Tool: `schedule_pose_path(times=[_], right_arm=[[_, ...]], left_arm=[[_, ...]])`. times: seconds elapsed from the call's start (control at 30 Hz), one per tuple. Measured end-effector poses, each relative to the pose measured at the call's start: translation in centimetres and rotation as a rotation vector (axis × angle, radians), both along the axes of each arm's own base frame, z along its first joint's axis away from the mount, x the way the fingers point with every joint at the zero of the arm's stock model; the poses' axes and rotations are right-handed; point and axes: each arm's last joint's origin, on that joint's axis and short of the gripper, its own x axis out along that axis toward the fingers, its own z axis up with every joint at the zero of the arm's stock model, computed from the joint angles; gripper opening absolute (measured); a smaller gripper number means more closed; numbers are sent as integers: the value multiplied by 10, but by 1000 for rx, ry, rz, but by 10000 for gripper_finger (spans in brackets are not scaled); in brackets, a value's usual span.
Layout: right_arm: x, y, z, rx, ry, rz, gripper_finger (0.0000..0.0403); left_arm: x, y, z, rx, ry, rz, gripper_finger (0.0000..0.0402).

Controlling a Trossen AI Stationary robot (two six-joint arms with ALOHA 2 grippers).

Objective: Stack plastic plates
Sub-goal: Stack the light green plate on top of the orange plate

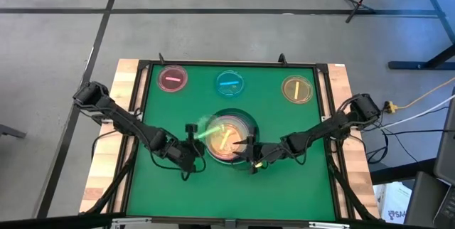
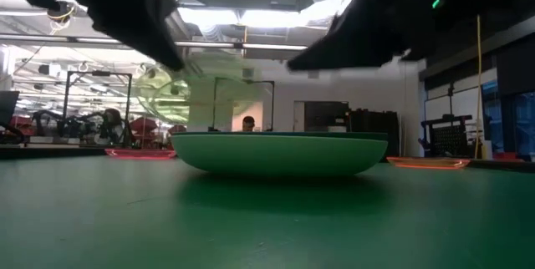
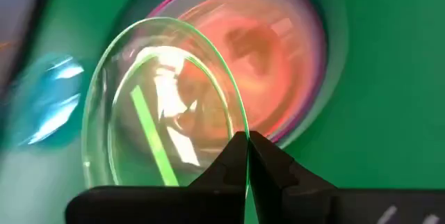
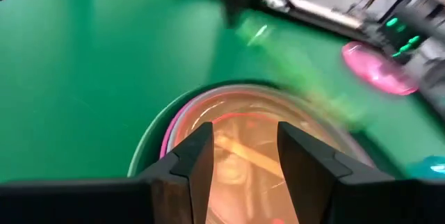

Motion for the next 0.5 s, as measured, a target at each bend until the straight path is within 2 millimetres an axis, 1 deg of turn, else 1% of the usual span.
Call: schedule_pose_path(times=[0.13,0.27,0.37,0.5], right_arm=[[-18,10,21,-107,-11,-49,149],[-36,15,40,-173,-18,-112,149],[-43,16,46,-179,-11,-113,149],[-45,16,45,-173,8,-113,149]], left_arm=[[11,-3,-2,-93,-68,-117,1],[24,-3,-8,-120,-88,-184,1],[35,0,-19,-136,-82,-207,1],[45,9,-35,-113,-54,-184,2]])
